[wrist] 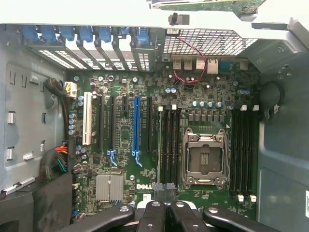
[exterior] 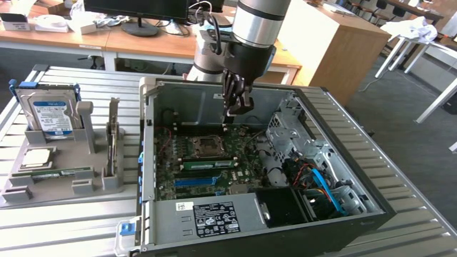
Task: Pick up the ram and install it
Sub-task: 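Press down the ram until it locks into place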
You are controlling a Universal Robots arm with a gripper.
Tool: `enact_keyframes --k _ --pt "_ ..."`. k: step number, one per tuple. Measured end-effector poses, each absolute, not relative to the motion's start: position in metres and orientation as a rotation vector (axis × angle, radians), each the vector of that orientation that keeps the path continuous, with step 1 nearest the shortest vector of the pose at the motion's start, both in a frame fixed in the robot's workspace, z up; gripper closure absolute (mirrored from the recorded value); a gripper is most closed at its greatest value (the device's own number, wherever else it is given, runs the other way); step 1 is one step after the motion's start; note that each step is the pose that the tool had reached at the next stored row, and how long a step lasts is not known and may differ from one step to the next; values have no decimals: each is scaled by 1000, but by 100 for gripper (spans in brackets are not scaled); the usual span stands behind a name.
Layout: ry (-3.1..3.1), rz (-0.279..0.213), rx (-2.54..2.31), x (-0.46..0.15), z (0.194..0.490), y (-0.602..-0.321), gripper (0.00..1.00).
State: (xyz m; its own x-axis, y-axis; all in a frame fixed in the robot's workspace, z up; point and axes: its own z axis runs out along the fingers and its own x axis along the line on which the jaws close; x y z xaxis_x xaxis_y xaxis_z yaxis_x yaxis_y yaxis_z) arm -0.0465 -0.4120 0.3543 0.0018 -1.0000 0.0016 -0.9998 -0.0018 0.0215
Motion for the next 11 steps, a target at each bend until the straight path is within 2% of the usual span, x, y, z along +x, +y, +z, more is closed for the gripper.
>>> enact_keyframes --k 11 --pt "-2347 -24 2065 -46 354 -412 90"
